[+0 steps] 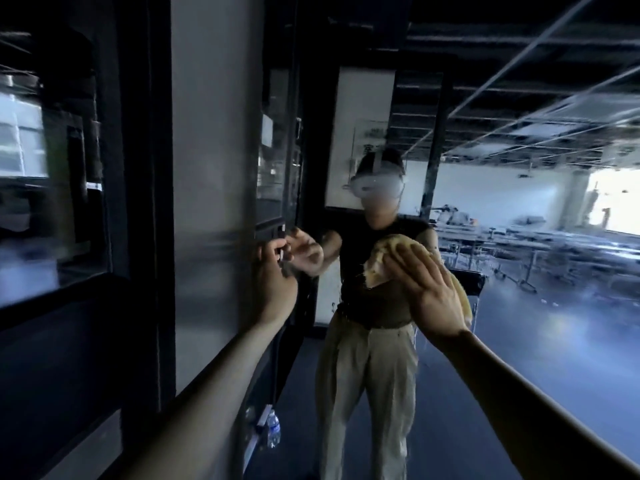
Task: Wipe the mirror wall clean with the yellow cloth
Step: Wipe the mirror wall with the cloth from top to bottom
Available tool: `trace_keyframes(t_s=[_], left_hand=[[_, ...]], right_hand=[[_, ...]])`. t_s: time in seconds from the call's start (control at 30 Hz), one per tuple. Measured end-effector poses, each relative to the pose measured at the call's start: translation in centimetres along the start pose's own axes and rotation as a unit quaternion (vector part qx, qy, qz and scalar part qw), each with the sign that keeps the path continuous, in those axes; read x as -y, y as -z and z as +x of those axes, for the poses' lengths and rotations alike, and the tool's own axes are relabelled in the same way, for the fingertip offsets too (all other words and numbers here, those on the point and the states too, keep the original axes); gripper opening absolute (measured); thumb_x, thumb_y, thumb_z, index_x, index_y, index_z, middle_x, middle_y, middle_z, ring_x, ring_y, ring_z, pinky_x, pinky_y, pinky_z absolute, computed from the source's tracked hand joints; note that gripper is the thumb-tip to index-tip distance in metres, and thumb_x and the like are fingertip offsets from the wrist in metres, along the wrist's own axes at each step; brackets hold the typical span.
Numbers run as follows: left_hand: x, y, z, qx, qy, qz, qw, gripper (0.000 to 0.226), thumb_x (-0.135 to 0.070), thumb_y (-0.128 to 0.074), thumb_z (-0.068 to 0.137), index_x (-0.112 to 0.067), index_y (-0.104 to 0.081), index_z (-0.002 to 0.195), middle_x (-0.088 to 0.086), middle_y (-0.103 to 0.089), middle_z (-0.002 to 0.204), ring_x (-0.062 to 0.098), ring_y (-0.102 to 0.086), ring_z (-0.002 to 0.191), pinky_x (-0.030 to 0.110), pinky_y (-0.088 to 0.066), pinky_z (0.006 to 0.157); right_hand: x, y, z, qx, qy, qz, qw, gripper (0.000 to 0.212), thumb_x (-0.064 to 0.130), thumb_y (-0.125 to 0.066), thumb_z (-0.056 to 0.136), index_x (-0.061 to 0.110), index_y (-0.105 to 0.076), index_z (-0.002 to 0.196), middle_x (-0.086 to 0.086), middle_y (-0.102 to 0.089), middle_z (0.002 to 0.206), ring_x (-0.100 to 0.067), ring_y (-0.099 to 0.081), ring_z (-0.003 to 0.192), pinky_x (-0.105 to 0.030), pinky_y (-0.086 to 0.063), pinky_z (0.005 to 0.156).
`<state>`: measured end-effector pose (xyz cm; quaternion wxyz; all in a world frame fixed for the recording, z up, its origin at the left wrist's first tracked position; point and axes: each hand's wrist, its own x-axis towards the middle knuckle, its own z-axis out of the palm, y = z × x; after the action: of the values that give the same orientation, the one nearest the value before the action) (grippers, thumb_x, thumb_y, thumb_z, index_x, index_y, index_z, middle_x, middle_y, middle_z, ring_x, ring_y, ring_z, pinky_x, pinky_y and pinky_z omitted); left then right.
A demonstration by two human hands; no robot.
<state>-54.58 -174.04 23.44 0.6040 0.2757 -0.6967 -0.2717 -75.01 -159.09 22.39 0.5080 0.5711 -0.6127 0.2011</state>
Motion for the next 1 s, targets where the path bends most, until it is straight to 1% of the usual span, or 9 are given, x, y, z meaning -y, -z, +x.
trace_keyframes(t_s=[0.13, 0.23, 0.33, 0.47, 0.53, 0.6, 0.7, 0.87, 1.0], left_hand=[[-0.9, -0.6, 0.2, -0.009, -0.009, 0.013, 1.0, 0.041, 0.014, -0.044, 0.082, -0.002, -0.051, 0.12, 0.015, -0.048, 0.124, 0.026, -0.049, 0.112, 0.026, -0.039, 0.088], [-2.7, -2.8, 0.4, 0.0, -0.011, -0.009, 1.0, 0.041, 0.011, -0.052, 0.081, -0.004, -0.052, 0.118, 0.014, -0.055, 0.119, 0.026, -0.053, 0.109, 0.031, -0.044, 0.085], [-6.5, -5.5, -0.6, 0.018, -0.013, -0.062, 0.998, 0.038, 0.01, -0.054, 0.081, 0.002, -0.05, 0.118, 0.015, -0.057, 0.113, 0.016, -0.053, 0.096, 0.014, -0.036, 0.071], [-10.7, -7.5, -2.3, 0.052, -0.043, -0.151, 0.986, 0.036, 0.023, -0.038, 0.083, 0.008, -0.045, 0.115, -0.006, -0.046, 0.088, -0.016, -0.052, 0.075, 0.001, -0.038, 0.068], [-10.9, -8.4, -2.4, 0.047, -0.043, -0.151, 0.986, 0.038, 0.023, -0.037, 0.082, 0.006, -0.046, 0.115, -0.009, -0.044, 0.088, -0.008, -0.054, 0.083, 0.003, -0.038, 0.071], [-10.6, -9.7, -2.0, 0.046, -0.027, -0.142, 0.988, 0.043, 0.021, -0.036, 0.083, -0.001, -0.047, 0.118, -0.013, -0.043, 0.089, -0.006, -0.053, 0.085, 0.006, -0.039, 0.071], [-11.4, -11.1, -2.7, 0.079, -0.032, -0.188, 0.978, 0.047, 0.026, -0.032, 0.081, -0.007, -0.045, 0.11, -0.005, -0.046, 0.093, -0.014, -0.053, 0.08, 0.007, -0.039, 0.074], [-10.8, -12.6, -5.0, 0.062, -0.092, -0.148, 0.983, 0.04, 0.024, -0.051, 0.078, -0.004, -0.051, 0.106, 0.014, -0.054, 0.115, -0.01, -0.054, 0.085, 0.001, -0.04, 0.072], [-10.8, -13.8, -5.6, 0.133, -0.116, -0.125, 0.976, 0.036, 0.009, -0.058, 0.083, -0.007, -0.054, 0.114, 0.004, -0.058, 0.113, -0.009, -0.052, 0.093, 0.01, -0.043, 0.084]], right_hand=[[0.3, 0.3, 3.1, -0.01, -0.011, 0.016, 1.0, 0.048, 0.028, -0.046, 0.086, 0.023, -0.049, 0.134, -0.01, -0.049, 0.14, -0.028, -0.033, 0.13, -0.041, -0.025, 0.106], [1.0, 0.3, 7.8, 0.031, 0.028, 0.008, 0.999, 0.053, 0.018, -0.052, 0.085, 0.022, -0.049, 0.137, -0.008, -0.035, 0.151, -0.029, -0.029, 0.137, -0.039, -0.022, 0.112], [-0.4, 1.8, 9.4, 0.084, 0.074, -0.031, 0.993, 0.055, 0.019, -0.037, 0.087, 0.021, -0.044, 0.141, -0.003, -0.031, 0.153, -0.029, -0.031, 0.138, -0.034, -0.015, 0.114], [-8.0, 5.8, 5.4, 0.019, -0.068, -0.037, 0.997, 0.057, 0.019, -0.041, 0.087, 0.027, -0.039, 0.144, 0.002, -0.031, 0.153, -0.026, -0.029, 0.139, -0.043, -0.027, 0.113], [-11.2, 8.0, 3.1, -0.027, -0.139, -0.027, 0.99, 0.059, 0.02, -0.052, 0.083, 0.022, -0.042, 0.142, -0.004, -0.035, 0.151, -0.03, -0.03, 0.137, -0.046, -0.031, 0.11], [-12.1, 8.6, 2.5, -0.06, -0.179, -0.006, 0.982, 0.057, 0.026, -0.047, 0.084, 0.019, -0.044, 0.14, -0.007, -0.037, 0.15, -0.032, -0.032, 0.136, -0.046, -0.032, 0.11], [-10.6, 6.9, 2.3, -0.083, -0.209, 0.003, 0.974, 0.063, 0.011, -0.058, 0.082, 0.019, -0.042, 0.142, -0.009, -0.036, 0.15, -0.031, -0.031, 0.136, -0.05, -0.033, 0.109], [-6.9, 3.3, -4.1, 0.024, -0.074, 0.023, 0.997, 0.05, 0.02, -0.039, 0.088, 0.021, -0.048, 0.138, -0.005, -0.043, 0.145, -0.025, -0.031, 0.136, -0.044, -0.029, 0.109], [-7.7, 5.1, -4.7, 0.038, -0.05, 0.11, 0.992, 0.045, 0.016, -0.04, 0.094, 0.018, -0.048, 0.138, -0.001, -0.043, 0.145, -0.016, -0.034, 0.136, -0.041, -0.033, 0.111]])
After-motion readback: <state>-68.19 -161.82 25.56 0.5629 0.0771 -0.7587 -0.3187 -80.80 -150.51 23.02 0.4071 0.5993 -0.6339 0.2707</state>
